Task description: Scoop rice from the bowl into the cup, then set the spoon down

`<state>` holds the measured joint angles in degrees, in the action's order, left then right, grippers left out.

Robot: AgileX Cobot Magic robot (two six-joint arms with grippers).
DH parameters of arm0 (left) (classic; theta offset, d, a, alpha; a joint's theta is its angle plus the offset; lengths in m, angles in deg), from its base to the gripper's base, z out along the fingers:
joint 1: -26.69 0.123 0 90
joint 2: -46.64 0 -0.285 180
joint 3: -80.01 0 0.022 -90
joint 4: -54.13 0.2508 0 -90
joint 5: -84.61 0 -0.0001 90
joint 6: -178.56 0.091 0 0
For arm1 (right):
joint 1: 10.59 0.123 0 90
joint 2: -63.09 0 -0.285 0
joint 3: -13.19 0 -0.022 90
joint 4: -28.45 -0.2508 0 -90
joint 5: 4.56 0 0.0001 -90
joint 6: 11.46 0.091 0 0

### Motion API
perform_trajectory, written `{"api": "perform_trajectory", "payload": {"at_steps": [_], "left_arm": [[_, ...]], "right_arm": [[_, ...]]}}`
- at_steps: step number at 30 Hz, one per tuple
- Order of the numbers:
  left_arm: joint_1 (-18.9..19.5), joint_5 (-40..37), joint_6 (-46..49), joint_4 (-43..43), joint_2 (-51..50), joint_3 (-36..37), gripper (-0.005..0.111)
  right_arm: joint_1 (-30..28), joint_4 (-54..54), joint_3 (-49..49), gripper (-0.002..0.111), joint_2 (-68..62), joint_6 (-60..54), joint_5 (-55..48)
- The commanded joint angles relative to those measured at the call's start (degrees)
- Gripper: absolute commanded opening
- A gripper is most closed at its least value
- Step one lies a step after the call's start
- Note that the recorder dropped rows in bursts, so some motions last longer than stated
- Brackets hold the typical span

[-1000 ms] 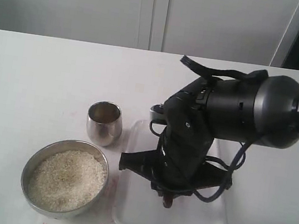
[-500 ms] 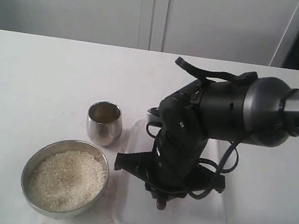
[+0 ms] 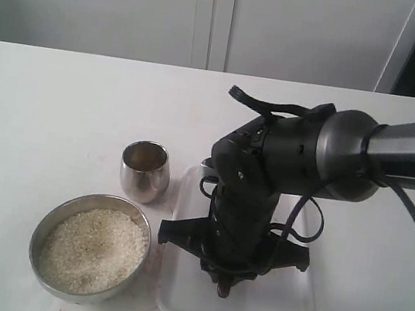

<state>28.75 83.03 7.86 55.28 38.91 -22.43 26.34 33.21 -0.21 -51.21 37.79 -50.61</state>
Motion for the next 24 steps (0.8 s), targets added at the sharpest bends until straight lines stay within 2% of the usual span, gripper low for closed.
{"api": "perform_trajectory", "payload": {"at_steps": [1,4,13,24], "left_arm": [[-0.2,0.3,-0.1,-0.6,-0.1,-0.3,0.014],[-0.2,0.3,-0.1,-0.6,-0.1,-0.3,0.014],[-0.2,0.3,-0.1,-0.6,-0.1,-0.3,0.014],[-0.2,0.3,-0.1,-0.6,-0.1,-0.3,0.014]], "right_arm": [[-0.5,1.2,0.4,0.0,0.0,-0.1,-0.1],[-0.5,2.1,0.4,0.005,0.0,-0.1,0.0],[-0.5,3.0,0.4,0.035,0.0,-0.1,0.3],[-0.5,3.1,0.4,0.037,0.2,-0.1,0.3]]}}
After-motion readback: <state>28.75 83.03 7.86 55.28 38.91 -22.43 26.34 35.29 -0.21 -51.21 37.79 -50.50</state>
